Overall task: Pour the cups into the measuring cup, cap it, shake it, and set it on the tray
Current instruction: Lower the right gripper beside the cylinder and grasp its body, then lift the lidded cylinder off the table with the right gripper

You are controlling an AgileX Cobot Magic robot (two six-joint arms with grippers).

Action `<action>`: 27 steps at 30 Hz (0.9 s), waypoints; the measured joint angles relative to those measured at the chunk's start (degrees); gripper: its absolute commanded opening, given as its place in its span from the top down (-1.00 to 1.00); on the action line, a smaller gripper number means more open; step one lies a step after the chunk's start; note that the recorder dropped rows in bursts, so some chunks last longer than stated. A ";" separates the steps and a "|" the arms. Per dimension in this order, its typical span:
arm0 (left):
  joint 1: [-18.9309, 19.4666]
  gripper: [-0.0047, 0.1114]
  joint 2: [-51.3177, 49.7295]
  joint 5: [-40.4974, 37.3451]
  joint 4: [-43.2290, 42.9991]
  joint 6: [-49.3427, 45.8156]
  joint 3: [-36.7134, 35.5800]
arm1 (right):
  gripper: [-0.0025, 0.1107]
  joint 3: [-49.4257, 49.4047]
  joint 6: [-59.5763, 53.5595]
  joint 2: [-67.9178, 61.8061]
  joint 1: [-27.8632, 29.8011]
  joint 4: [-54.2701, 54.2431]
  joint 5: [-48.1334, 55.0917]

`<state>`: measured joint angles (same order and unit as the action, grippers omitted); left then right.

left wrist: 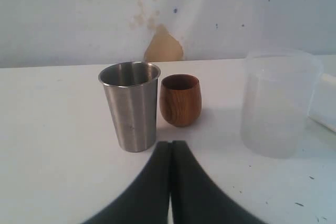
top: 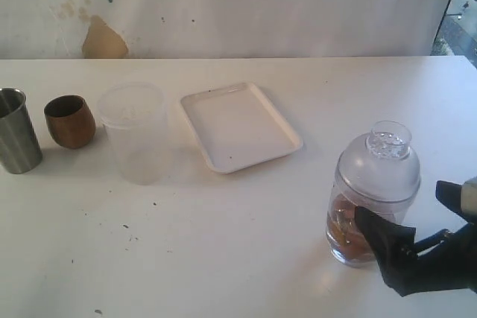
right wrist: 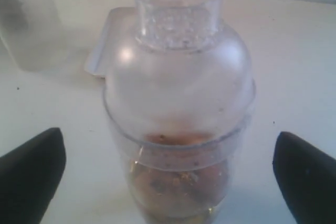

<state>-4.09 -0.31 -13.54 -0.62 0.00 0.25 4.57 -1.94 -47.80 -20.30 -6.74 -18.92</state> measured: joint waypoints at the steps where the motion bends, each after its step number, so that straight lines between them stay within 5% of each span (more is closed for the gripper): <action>1: 0.00 0.92 0.00 0.00 0.00 0.00 0.00 | -0.90 -0.35 -1.06 -1.24 0.11 -1.27 -1.11; 27: 0.00 0.92 0.00 0.00 0.00 0.00 0.00 | -0.90 1.60 -4.65 -39.68 0.23 -1.11 -38.00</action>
<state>-4.09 -0.31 -13.54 -0.62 0.00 0.25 6.16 -6.58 -87.48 -20.07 -7.85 -56.92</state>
